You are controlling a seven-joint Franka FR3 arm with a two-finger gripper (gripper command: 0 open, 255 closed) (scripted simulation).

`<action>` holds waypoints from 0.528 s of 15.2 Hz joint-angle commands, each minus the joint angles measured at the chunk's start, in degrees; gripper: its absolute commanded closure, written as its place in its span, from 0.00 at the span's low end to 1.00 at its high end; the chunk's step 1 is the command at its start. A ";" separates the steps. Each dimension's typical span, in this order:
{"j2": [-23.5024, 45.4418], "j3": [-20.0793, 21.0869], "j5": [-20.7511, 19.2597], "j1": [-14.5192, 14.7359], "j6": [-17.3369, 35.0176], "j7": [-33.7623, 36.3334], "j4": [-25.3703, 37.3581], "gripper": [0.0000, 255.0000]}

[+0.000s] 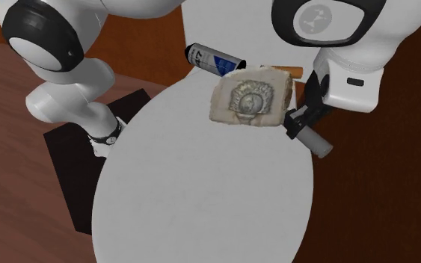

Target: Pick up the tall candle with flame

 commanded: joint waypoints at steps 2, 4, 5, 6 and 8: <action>0.70 0.01 -0.31 0.56 -2.69 0.00 3.35 1.00; 1.27 0.02 -0.58 1.01 -4.56 0.02 5.78 1.00; 1.60 0.01 -0.73 1.27 -5.53 0.03 7.06 1.00; 1.97 0.00 -0.90 1.55 -6.51 0.05 8.40 1.00; 2.80 -0.02 -1.30 2.17 -8.57 0.08 11.26 1.00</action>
